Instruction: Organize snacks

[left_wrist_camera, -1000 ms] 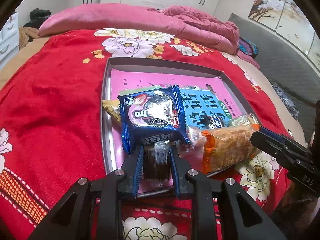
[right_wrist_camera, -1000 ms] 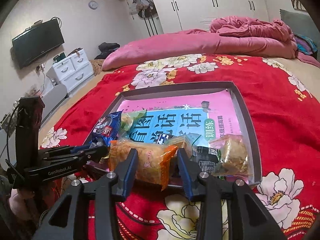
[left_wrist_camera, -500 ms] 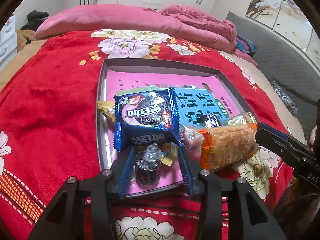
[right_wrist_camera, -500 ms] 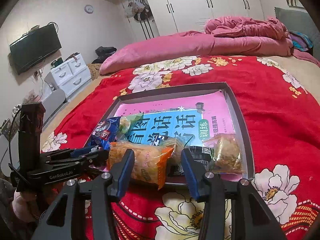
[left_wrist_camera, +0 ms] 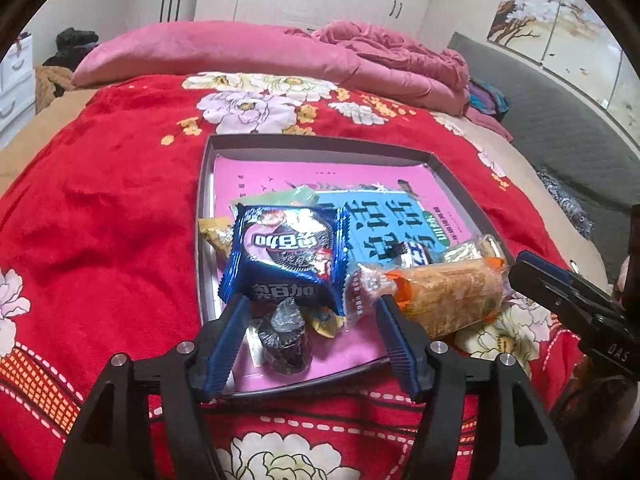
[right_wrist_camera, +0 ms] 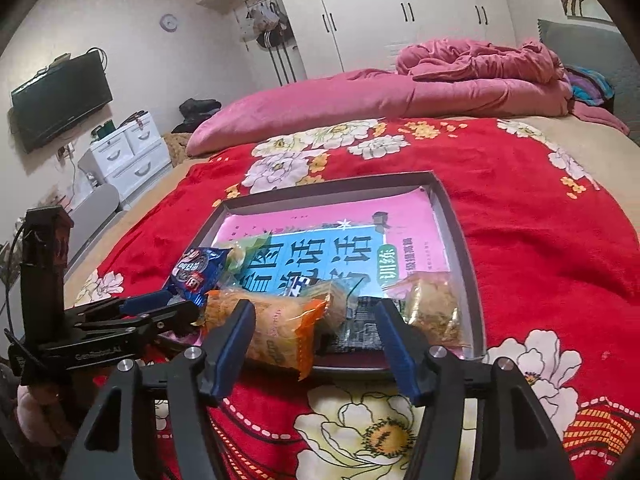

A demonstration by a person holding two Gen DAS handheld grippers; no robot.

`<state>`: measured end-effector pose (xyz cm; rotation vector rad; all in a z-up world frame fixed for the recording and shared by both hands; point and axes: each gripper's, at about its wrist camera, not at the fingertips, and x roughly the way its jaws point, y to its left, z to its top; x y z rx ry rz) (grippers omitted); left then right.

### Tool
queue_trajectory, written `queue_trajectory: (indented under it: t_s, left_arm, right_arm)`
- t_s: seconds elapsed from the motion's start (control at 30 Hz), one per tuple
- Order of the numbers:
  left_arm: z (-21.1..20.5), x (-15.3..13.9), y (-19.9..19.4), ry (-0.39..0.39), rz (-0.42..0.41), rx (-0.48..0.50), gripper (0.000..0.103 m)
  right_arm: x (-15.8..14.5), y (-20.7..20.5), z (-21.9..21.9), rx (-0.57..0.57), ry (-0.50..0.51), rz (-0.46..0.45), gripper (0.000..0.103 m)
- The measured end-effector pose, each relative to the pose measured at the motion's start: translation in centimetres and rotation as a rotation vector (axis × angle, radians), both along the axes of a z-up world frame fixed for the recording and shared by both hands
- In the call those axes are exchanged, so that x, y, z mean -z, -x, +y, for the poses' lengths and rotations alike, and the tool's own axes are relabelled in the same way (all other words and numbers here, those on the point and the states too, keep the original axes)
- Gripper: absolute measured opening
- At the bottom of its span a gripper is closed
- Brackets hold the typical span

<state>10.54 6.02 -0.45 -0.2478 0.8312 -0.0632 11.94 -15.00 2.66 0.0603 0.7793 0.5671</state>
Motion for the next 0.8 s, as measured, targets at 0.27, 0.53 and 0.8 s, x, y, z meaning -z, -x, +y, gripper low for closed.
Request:
queue_trajectory:
  t_s: [0.27, 0.53, 0.8]
  left_arm:
    - [-0.2, -1.9, 1.7, 0.001, -0.061, -0.008, 0.075]
    - [-1.3, -2.6, 5.3, 0.039, -0.018, -0.051, 0.076]
    - [-2.9, -2.2, 8.0, 0.04, 0.046, -0.069, 0.076]
  right_arm:
    - [-1.4, 1.0, -0.9, 0.043, 0.026, -0.068, 0.074]
    - [-3.0, 4.4, -1.3, 0.06, 0.121, -0.136, 0.082]
    - [-2.0, 7.6, -2.9, 0.065, 0.131, -0.055, 0.086]
